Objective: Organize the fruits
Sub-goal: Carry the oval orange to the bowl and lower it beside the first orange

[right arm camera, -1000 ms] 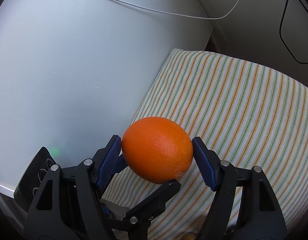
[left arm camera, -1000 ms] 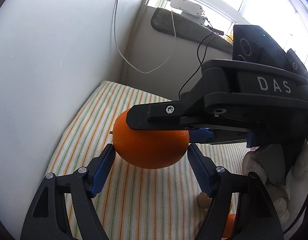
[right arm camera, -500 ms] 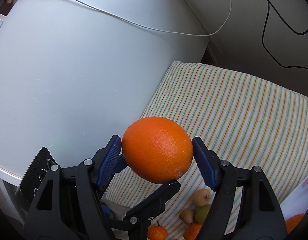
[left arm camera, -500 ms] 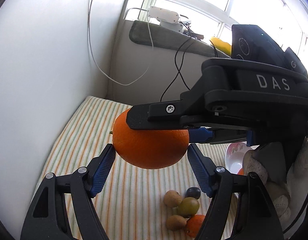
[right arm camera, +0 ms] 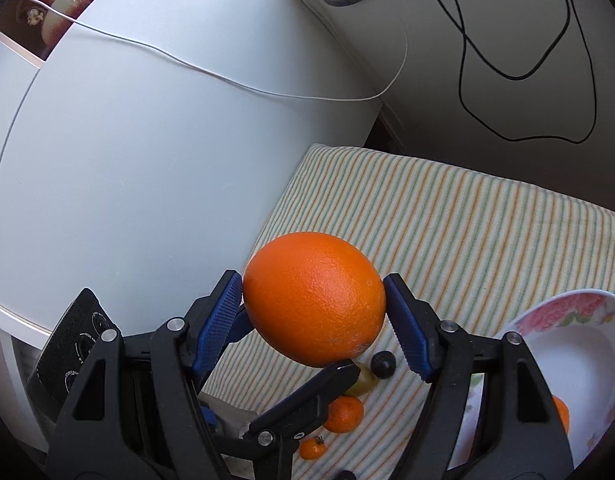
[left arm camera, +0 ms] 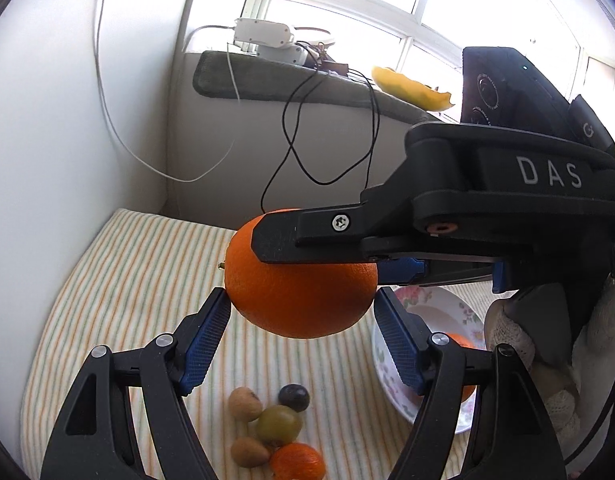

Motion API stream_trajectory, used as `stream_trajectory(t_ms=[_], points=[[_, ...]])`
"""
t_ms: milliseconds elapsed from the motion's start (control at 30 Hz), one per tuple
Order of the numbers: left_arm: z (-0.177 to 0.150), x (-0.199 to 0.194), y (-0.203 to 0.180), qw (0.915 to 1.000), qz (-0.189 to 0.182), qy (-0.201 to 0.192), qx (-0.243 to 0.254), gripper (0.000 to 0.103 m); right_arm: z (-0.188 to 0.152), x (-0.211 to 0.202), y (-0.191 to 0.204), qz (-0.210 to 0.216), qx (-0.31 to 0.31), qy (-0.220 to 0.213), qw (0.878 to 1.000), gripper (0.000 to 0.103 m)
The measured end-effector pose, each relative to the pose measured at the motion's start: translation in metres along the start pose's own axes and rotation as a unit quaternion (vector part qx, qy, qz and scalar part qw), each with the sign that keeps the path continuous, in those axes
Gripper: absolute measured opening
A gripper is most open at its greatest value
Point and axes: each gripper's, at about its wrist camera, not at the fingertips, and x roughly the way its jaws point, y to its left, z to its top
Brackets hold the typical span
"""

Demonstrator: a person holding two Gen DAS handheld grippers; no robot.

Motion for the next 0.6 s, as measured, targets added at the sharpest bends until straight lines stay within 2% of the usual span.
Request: stream_trajectory(t_ms=[600], points=[[0.002, 0.045, -0.095, 0.9975, -0.041, 0.034, 0.046, 0.074, -0.013, -0.068, -0.077, -0.02, 0.043, -0.036, 0.998, 0.075]])
